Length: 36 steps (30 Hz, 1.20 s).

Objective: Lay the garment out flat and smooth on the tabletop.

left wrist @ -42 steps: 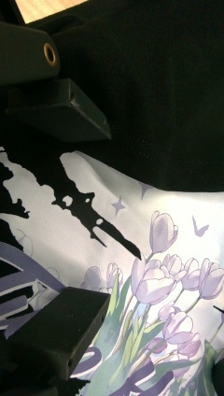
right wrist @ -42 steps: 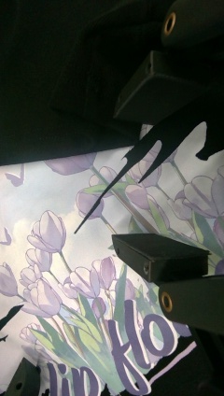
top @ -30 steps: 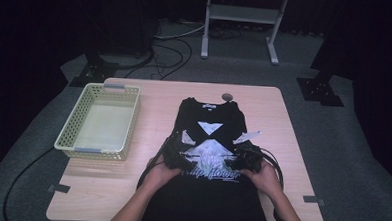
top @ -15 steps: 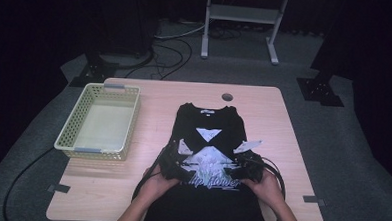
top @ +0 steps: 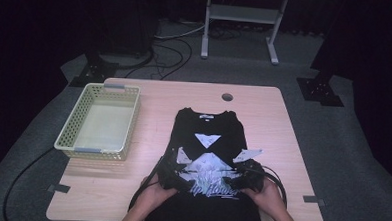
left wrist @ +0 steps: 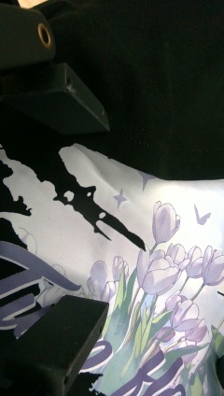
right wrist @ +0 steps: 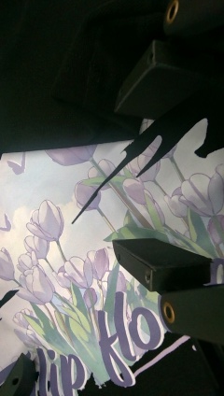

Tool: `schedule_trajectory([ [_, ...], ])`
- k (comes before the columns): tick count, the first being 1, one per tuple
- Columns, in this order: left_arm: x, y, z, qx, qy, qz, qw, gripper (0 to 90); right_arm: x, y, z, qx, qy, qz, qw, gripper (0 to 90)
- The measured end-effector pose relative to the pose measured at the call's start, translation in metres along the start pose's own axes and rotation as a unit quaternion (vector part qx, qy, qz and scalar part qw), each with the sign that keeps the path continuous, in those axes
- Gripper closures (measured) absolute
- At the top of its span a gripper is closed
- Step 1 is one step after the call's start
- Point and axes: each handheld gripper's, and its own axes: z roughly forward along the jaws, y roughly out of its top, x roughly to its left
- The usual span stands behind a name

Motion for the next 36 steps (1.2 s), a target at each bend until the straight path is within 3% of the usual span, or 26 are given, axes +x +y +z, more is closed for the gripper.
schedule_trajectory([
  [36,-0.049,-0.04,-0.03,-0.013,-0.004,0.009,0.9999,10.0,0.049,-0.043,-0.024,-0.033,0.029,-0.038,0.9983,25.7],
])
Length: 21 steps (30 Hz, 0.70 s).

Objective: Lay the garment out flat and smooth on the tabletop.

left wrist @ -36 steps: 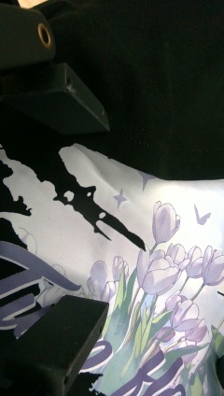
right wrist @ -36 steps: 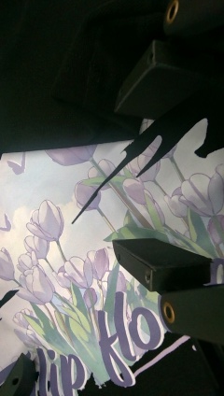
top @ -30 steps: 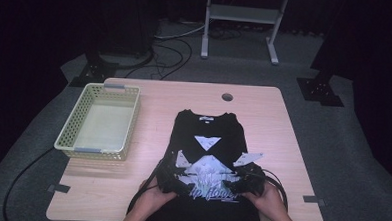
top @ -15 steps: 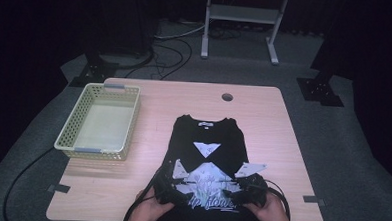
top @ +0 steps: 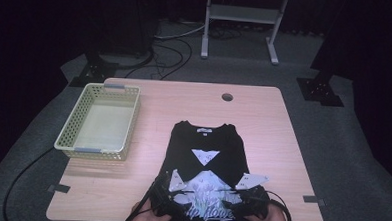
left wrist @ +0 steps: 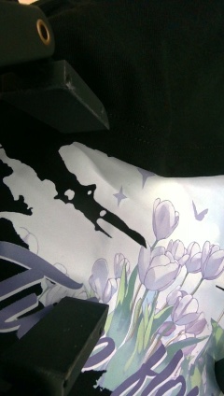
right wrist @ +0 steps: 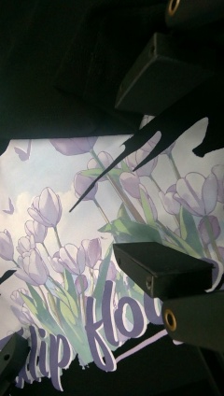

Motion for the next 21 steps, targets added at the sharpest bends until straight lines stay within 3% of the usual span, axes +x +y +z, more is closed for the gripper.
schedule_trajectory([
  [10,-0.007,-0.007,-0.006,-0.003,-0.006,0.005,1.0,10.0,0.011,-0.006,-0.005,0.001,0.005,-0.003,1.0,24.3],
  [16,-0.006,-0.007,-0.006,-0.002,-0.012,0.009,0.9999,10.0,0.012,-0.002,-0.01,0.024,0.012,0.009,0.9996,23.6],
  [21,-0.004,-0.009,-0.006,-0.009,-0.016,0.011,0.9998,9.7,0.01,0.006,-0.022,0.01,0.01,0.005,0.9999,23.6],
])
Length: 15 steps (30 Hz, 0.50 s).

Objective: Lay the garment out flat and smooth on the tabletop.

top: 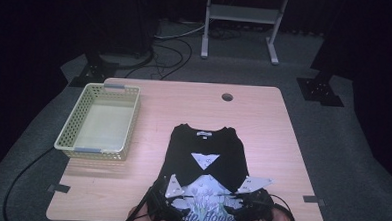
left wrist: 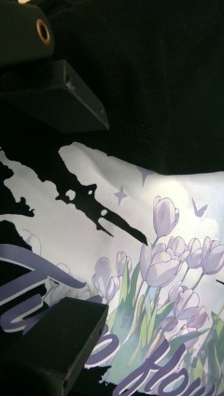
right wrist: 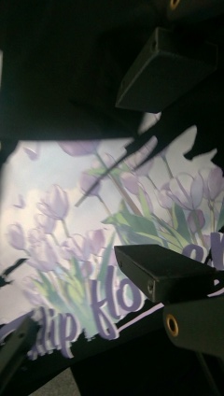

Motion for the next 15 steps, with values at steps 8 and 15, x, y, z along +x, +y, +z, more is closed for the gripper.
schedule_trajectory([
  [8,0.002,-0.004,-0.001,-0.015,-0.007,0.004,0.9999,9.7,-0.011,0.02,-0.009,-0.004,-0.006,-0.004,1.0,22.7],
  [15,0.003,-0.003,-0.002,-0.016,-0.006,0.001,0.9999,9.7,-0.02,0.037,-0.001,0.01,-0.001,-0.009,0.9999,21.6],
])
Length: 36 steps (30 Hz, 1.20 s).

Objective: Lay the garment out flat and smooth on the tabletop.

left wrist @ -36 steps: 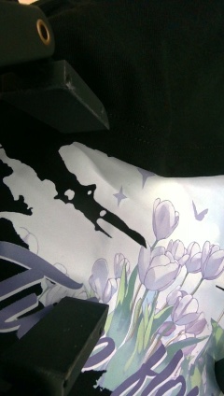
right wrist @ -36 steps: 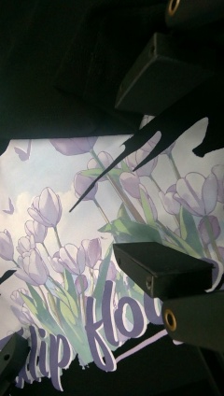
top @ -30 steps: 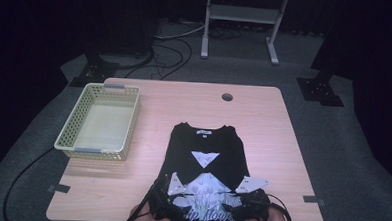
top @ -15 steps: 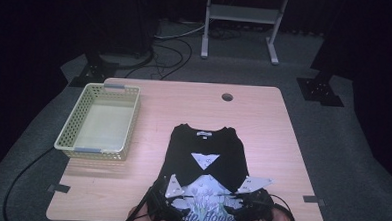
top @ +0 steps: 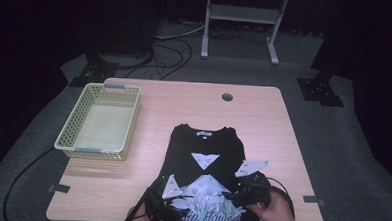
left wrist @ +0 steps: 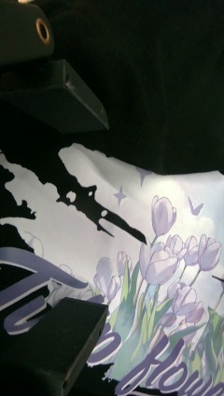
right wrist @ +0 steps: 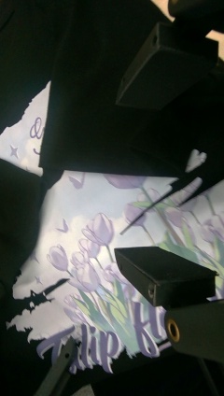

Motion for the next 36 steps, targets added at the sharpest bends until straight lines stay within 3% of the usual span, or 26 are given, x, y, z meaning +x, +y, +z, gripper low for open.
schedule_trajectory([
  [12,0.021,0.017,-0.004,-0.011,0.011,0.005,0.9999,9.7,-0.021,0.032,0.025,0.011,0.01,-0.005,0.9999,20.8],
  [15,0.026,0.023,0.0,-0.004,0.018,0.014,0.9997,9.8,-0.025,0.041,0.033,0.017,0.009,-0.014,0.9997,21.2],
  [22,0.035,0.024,0.011,0.01,0.016,0.009,0.9998,9.8,-0.033,0.057,0.054,0.034,0.015,-0.032,0.9988,25.7],
  [26,0.037,0.021,0.016,0.018,0.018,0.009,0.9996,9.7,-0.036,0.061,0.065,0.046,0.017,-0.047,0.9977,32.9],
  [36,0.039,0.016,0.017,0.005,0.012,0.002,0.9999,9.7,-0.039,0.059,0.083,0.055,0.027,-0.061,0.9963,50.4],
])
